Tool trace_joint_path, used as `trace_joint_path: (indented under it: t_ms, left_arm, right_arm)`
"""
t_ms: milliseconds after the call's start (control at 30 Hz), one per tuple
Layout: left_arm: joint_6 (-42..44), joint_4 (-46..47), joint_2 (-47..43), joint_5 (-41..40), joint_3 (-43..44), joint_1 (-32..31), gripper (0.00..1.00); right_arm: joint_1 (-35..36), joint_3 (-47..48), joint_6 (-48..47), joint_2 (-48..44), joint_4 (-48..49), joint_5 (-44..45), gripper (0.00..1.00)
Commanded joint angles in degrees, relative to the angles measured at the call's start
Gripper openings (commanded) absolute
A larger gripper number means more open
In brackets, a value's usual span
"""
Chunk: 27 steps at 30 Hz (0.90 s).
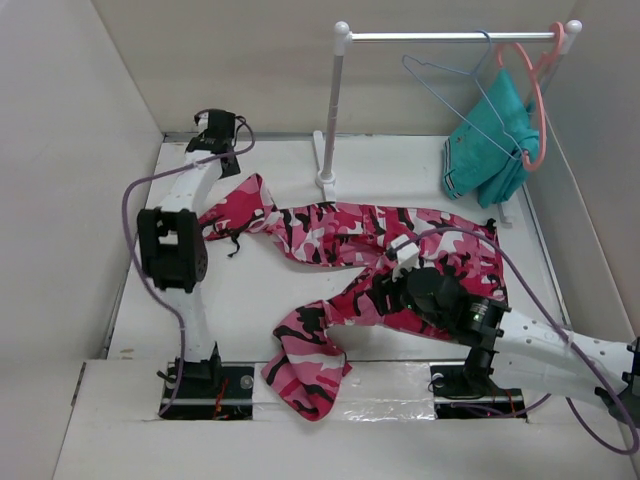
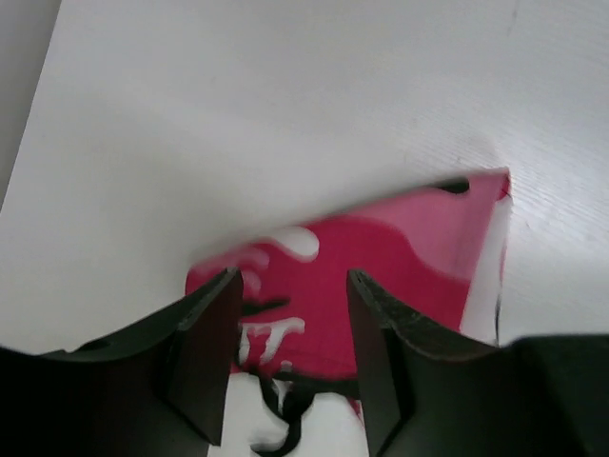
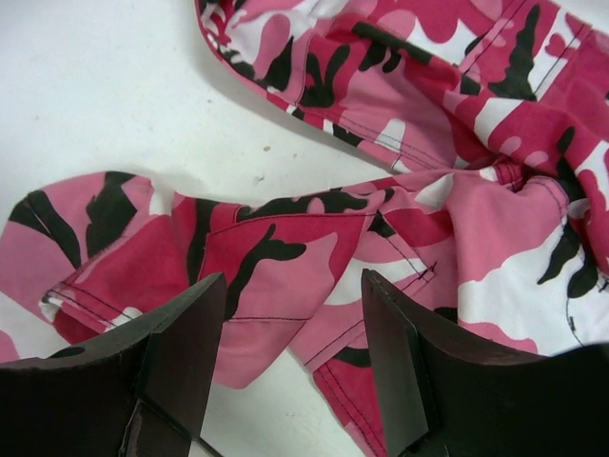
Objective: Place the trousers on the hanger
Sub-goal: Flatten out the trousers at the center of the board.
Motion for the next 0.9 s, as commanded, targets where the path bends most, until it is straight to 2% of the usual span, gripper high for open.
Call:
trace_joint_path:
  t_ms: [0,33,67,100,133,167,200,300,333,400,533,567,667,867]
  left_arm:
    - [0.29,5.28,-19.6,-2.05,-14.08,-4.06,0.44]
    - [0.3,9.48,-24.5,-0.49,-17.9,-5.13,0.37]
    - [0.12,10.39,-25.94,1.27,-21.33,-6.01,0.28]
    - [-0.75,10.23,-26.48,2.76,-25.54,-6.02,0.09]
    - [-1.28,10.23,-26.66,6.17,-27.41,-6.63,0.0]
    - [-1.29,11.1,-26.31,7.86,-29.43,-6.64,0.0]
    - [-1.29,11.72,-25.7,8.57,-32.15,-6.64,0.0]
    - [-1.02,11.29,-21.66,11.29,-32.18,-7.34,0.01]
    - [-0.85,11.2,-20.87,13.39,-31.22,-8.21,0.11]
    - [-0.5,12.07,-19.72,14.73,-30.08,-9.97,0.21]
    - [-0.58,12.34,-17.26,12.45,-27.88,-10.68,0.3]
    - [-0.58,12.16,-15.86,12.01,-27.35,-10.68,0.3]
    - [-0.32,12.86,-14.01,9.9,-27.43,-10.68,0.3]
    - [-0.05,12.69,-11.19,8.5,-27.26,-10.68,0.26]
  right_arm:
    - [-0.24,-0.59,-0.32,1.68,4.84,-0.95,0.64]
    - [-0.24,-0.41,-0.41,2.29,5.62,-1.39,0.62]
    - [-0.24,-0.24,-0.59,3.6,5.89,-1.65,0.44]
    - [-0.24,0.03,-0.68,4.23,6.16,-1.83,0.3]
    - [-0.24,0.38,-0.5,4.67,6.07,-2.27,0.17]
    - [-0.24,0.73,-0.68,5.02,6.07,-2.45,0.0]
    - [-0.24,0.82,-0.68,5.46,6.07,-2.88,0.0]
    - [-0.24,0.47,-0.5,4.85,5.81,-3.5,0.0]
    - [-0.24,0.21,0.02,4.41,5.11,-3.33,0.0]
    - [-0.24,-0.75,0.38,3.53,4.93,-3.33,0.04]
    - [-0.24,-2.69,0.99,0.81,6.07,-4.64,0.21]
    - [-0.24,-2.96,1.25,0.54,6.25,-4.82,0.29]
    - [-0.24,-3.49,1.96,0.28,6.07,-5.26,0.41]
    - [-0.24,-2.96,2.13,0.36,5.9,-4.91,0.42]
